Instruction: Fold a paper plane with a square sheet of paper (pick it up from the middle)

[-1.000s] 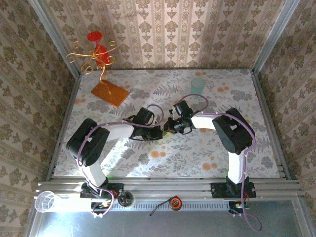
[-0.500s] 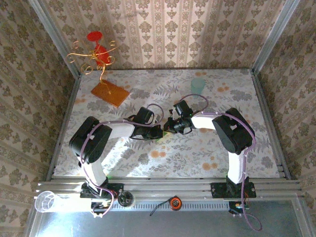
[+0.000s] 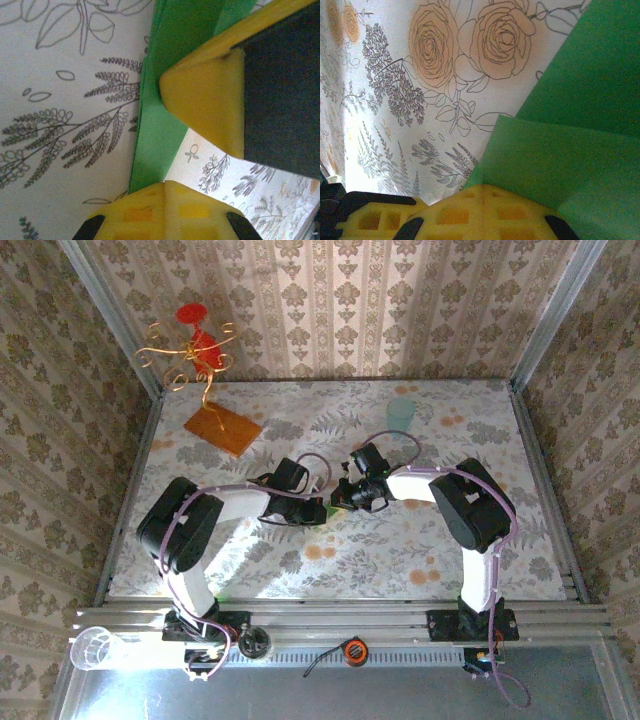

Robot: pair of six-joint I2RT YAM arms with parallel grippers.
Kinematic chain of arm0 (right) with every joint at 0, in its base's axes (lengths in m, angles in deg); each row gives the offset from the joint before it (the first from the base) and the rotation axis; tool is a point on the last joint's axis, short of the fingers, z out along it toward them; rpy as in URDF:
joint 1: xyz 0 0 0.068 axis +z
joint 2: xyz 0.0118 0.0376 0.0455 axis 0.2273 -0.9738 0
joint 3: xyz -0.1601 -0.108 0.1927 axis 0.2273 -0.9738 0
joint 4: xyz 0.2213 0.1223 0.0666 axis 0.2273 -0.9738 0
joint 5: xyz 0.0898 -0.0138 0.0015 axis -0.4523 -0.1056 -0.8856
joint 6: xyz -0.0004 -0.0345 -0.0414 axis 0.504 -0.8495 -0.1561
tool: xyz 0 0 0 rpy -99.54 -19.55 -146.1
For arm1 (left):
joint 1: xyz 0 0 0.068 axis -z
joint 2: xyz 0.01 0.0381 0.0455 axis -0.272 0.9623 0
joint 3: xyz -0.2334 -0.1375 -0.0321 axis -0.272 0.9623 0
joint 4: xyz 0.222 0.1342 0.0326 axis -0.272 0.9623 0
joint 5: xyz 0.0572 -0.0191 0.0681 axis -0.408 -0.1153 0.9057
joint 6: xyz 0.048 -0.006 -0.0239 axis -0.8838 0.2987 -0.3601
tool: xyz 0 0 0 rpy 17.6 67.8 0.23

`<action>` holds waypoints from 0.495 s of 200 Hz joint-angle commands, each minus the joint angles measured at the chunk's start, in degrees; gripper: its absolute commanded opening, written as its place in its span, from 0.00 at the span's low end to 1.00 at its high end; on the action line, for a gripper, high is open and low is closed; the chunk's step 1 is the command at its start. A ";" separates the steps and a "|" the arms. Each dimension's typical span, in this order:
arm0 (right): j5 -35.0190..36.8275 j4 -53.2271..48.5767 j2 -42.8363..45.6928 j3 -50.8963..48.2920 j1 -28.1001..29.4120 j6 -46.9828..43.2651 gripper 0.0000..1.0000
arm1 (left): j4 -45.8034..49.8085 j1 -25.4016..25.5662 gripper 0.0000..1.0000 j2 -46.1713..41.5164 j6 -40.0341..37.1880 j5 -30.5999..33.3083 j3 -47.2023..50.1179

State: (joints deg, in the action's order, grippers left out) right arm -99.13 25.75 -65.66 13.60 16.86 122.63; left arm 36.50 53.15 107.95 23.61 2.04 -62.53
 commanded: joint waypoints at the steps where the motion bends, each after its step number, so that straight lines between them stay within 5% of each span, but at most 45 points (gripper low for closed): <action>1: 5.57 -7.69 -3.84 -0.85 -0.20 -1.67 0.05 | 11.05 -0.19 0.00 -1.46 -3.35 1.85 3.62; 99: 2.88 -5.64 -1.26 -3.36 1.23 -1.34 0.06 | 15.10 0.57 0.00 -16.03 -0.86 6.50 6.42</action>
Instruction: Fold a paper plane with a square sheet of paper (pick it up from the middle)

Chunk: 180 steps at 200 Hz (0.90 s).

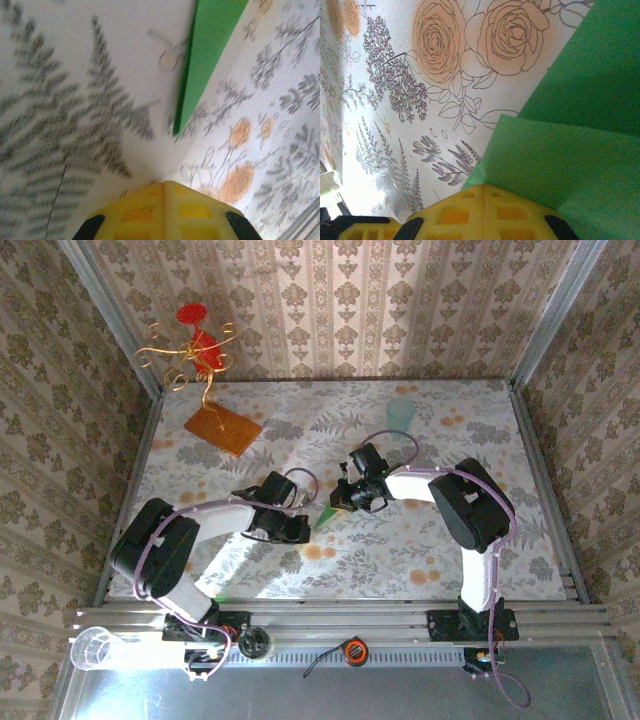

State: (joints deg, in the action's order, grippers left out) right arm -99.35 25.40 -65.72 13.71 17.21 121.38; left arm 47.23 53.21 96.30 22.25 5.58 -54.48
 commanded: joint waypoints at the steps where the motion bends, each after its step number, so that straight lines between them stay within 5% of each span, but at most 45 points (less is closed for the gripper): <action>1: 2.99 -5.13 -1.12 -3.57 0.96 0.05 0.06 | 4.16 0.52 0.00 -4.49 0.64 2.98 -1.68; 51: 1.26 1.09 1.85 -6.23 3.31 4.81 0.06 | -6.19 1.49 0.00 -0.91 5.48 1.68 -3.29; 180: 1.89 1.27 7.41 -2.92 1.41 4.73 0.08 | -2.88 3.35 0.00 9.49 5.26 4.87 -6.00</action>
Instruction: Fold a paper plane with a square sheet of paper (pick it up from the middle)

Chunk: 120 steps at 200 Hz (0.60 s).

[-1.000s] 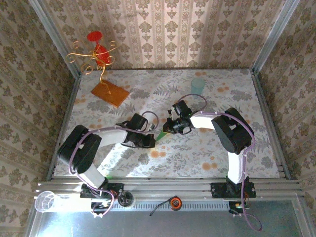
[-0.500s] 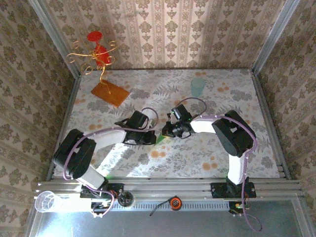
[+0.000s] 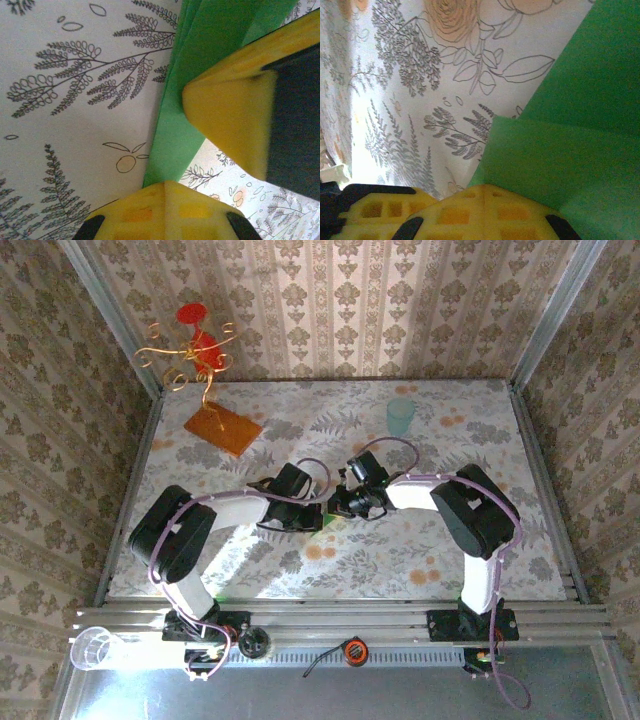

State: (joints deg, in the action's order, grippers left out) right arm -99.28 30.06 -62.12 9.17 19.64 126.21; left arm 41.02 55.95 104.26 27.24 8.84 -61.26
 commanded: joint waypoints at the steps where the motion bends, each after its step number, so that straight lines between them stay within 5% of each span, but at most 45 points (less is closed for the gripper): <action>1: 2.02 -3.70 3.84 1.73 -1.08 -0.17 0.08 | 3.41 0.62 0.00 1.52 0.32 1.69 0.81; 29: 8.27 -12.24 3.98 4.81 -2.23 -2.98 0.08 | 4.11 0.71 0.00 1.38 0.28 1.65 0.57; 120: 8.62 -14.52 -1.36 8.14 -4.06 -4.99 0.07 | 3.33 0.90 0.00 0.68 0.70 1.06 0.58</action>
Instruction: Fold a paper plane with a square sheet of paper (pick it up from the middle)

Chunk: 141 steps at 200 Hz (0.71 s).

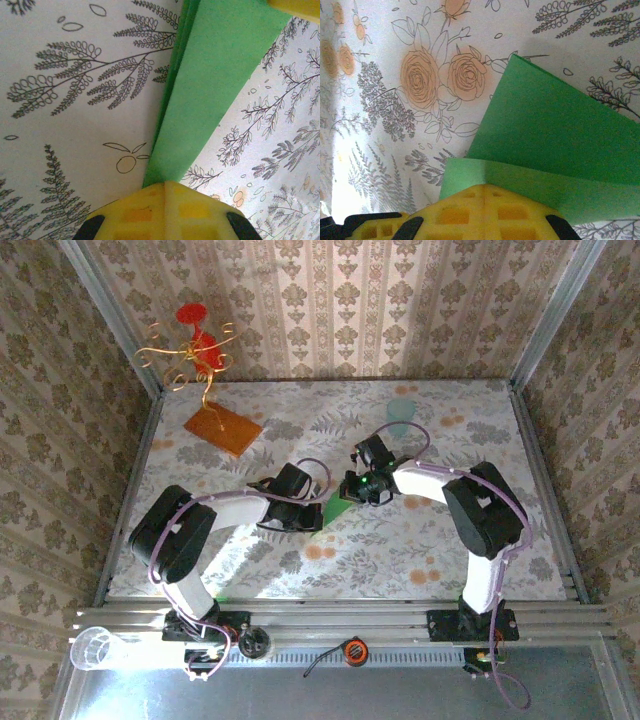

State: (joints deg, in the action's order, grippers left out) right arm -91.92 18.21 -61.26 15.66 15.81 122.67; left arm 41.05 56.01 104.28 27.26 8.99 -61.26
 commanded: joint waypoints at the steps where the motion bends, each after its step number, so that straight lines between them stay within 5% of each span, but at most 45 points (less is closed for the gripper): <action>1: 1.26 -2.69 -2.29 1.70 -0.22 -1.45 0.07 | 3.30 0.83 0.00 0.64 0.64 0.90 0.58; 141: 0.72 -1.73 -5.07 0.29 -1.04 -1.89 0.07 | -2.97 0.29 0.05 1.63 4.78 -0.09 -6.47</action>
State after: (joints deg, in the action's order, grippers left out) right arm -91.74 17.01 -64.52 17.10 15.16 121.56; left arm 41.11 56.32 103.52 29.64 9.43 -64.78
